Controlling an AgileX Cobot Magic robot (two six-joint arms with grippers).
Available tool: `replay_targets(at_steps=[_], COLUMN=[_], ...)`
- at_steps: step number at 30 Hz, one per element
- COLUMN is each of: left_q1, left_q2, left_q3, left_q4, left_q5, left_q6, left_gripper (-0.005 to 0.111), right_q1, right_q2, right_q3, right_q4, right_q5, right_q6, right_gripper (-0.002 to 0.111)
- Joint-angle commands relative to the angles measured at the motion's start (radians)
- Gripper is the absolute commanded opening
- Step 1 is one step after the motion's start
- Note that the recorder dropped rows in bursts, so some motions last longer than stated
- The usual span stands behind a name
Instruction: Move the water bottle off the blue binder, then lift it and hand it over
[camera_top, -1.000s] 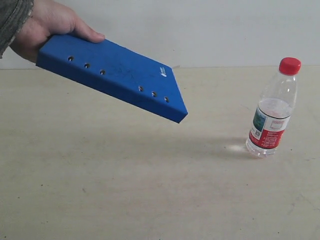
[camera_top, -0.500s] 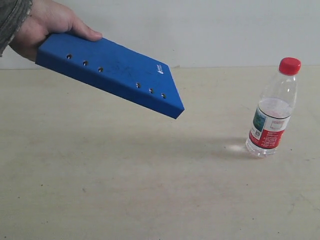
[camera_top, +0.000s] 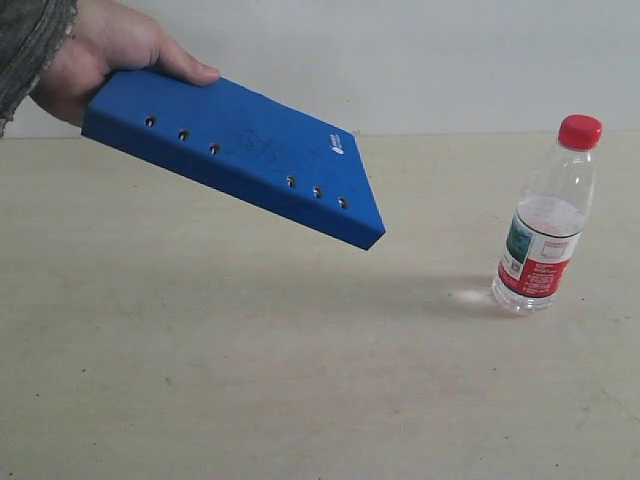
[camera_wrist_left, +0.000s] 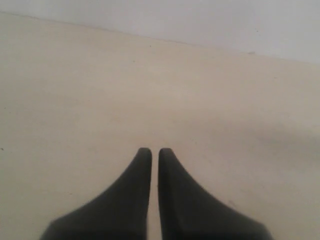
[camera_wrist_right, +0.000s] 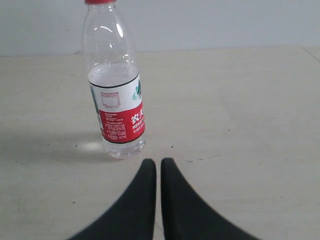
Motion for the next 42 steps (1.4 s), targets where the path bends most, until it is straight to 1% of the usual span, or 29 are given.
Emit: replay_targets(at_steps=[1,4,6,12,15,20,37,40,42], left_q1=[0.042,0.04,0.055,0.151,0.176,0.159,0.158,0.158,0.16], left_q2=[-0.088,-0.088,-0.088,-0.088,-0.088,-0.088,-0.088,-0.088,-0.088], left_q3=[-0.001,-0.001,-0.001,-0.001,-0.001,-0.001,-0.001,-0.001,-0.001], left_q4=[0.008,0.008,0.008,0.003,-0.002,-0.01,-0.01,-0.01,-0.01], left_q5=[0.013,0.06,0.059,0.058,0.058,0.058,0.054,0.054,0.054], left_q6=[0.094,0.1,0.108,0.126,0.126,0.126,0.126,0.126,0.126], left_gripper=[0.005,0.005,0.005,0.005,0.005,0.005,0.005,0.005,0.005], right_q1=[0.0,0.0,0.0,0.0,0.0,0.0,0.0,0.0,0.0], right_q2=[0.001,0.001,0.001,0.001,0.001,0.001,0.001,0.001,0.001], right_q3=[-0.002,-0.002,-0.002,-0.002,-0.002,-0.002,-0.002,-0.002,-0.002], right_q4=[0.001,0.001,0.001,0.001,0.001,0.001,0.001,0.012,0.012], right_q5=[-0.005,-0.005,-0.005,-0.005,-0.005,-0.005,-0.005,0.014,0.012], right_q6=[-0.003,-0.003,-0.003,-0.003,-0.003,-0.003,-0.003,0.1,0.11], right_gripper=[0.001,0.001,0.001,0.001,0.001,0.001,0.001,0.001,0.001])
